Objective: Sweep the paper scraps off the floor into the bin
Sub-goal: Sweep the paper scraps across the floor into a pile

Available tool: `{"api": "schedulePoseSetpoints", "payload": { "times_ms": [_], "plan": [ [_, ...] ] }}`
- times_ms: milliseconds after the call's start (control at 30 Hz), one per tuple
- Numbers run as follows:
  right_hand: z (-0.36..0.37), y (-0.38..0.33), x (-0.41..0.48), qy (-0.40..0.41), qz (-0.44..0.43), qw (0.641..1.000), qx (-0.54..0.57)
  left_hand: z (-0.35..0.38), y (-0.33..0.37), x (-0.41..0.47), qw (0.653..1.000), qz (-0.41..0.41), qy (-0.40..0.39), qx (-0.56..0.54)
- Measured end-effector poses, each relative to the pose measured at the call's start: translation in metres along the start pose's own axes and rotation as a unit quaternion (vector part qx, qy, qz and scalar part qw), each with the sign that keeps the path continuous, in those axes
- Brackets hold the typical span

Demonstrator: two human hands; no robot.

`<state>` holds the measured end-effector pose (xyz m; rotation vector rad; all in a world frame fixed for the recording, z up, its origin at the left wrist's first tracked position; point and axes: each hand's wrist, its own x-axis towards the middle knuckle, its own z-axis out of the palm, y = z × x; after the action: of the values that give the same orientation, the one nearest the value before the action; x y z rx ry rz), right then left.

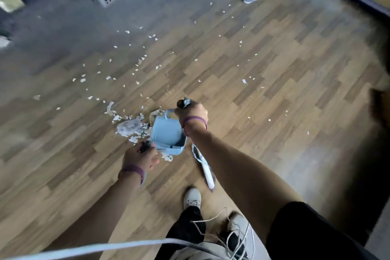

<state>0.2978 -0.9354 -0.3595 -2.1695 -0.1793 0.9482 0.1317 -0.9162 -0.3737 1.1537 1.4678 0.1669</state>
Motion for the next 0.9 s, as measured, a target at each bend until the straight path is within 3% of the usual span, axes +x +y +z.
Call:
{"api": "schedulePoseSetpoints", "payload": {
  "times_ms": [200, 400, 633, 900],
  "plan": [
    [-0.001, -0.033, 0.013, 0.047, -0.045, 0.998, -0.009, -0.041, 0.016, 0.005, 0.999, 0.023, 0.046, -0.007],
    [-0.035, -0.033, 0.014, 0.072, -0.064, 0.995, -0.022, -0.029, 0.036, 0.005, 0.996, 0.046, 0.048, -0.051],
    [-0.126, -0.025, 0.03, 0.145, -0.098, 0.984, -0.041, 0.041, 0.071, -0.003, 0.995, 0.075, 0.002, -0.062],
    [-0.284, 0.02, 0.066, 0.236, -0.086, 0.967, -0.045, 0.177, 0.116, -0.01, 0.99, 0.104, -0.079, -0.06]
  ]
}}
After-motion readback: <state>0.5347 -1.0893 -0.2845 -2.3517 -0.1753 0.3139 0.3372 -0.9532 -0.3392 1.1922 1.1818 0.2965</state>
